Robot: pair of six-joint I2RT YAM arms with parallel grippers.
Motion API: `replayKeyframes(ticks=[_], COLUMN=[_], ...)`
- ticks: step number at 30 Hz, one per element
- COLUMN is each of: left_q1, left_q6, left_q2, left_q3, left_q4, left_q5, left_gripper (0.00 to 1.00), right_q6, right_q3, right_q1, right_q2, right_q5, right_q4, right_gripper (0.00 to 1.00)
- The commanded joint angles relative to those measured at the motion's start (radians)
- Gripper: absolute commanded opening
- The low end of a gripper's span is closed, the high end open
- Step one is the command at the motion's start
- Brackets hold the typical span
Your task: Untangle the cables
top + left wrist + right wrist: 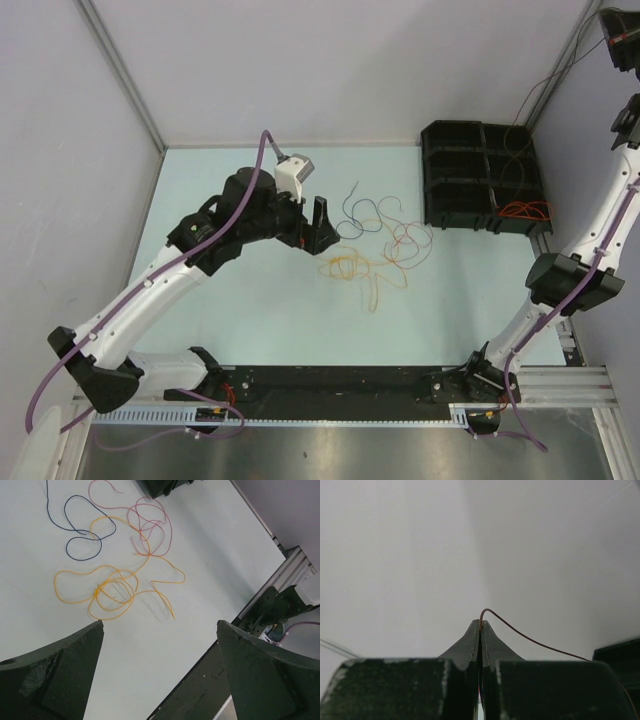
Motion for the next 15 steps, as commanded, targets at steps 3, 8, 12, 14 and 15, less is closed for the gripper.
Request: replayKeyframes(ticks=[3,8,12,14,15], left_q1=[0.007,0.006,0.006,0.006,0.006], left_q6=[-0.016,-0.043,-0.071,-0.077,-0.083], left_q2=[0.002,0.007,0.019,0.033,0.042], left_q3=[0.037,0.033,0.036,0.048,0.054], left_q4=[-0.005,-0.013,-0.025,-0.034,-0.037], left_q5=[-0.026,-0.017,-0.015,-0.012,-0.012], left_gripper=[1.00,1.00,1.00,1.00,1.00], right_q6=[0.011,-0.017,-0.031,-0.038,-0.038], right_q3=[0.056,0.061,0.063,0.060,0.056], right_q1=[-0.029,-0.032,-0.032,-0.032,-0.031], right_q2=[0.045,0.079,0.111,0.131,0.137], right_q5=[0.048,0.083,0.120,0.126,0.124], right_q4=[0.141,0.179,0.208,0.214,0.217], right_gripper=[0.00,0.00,0.00,0.00,0.00])
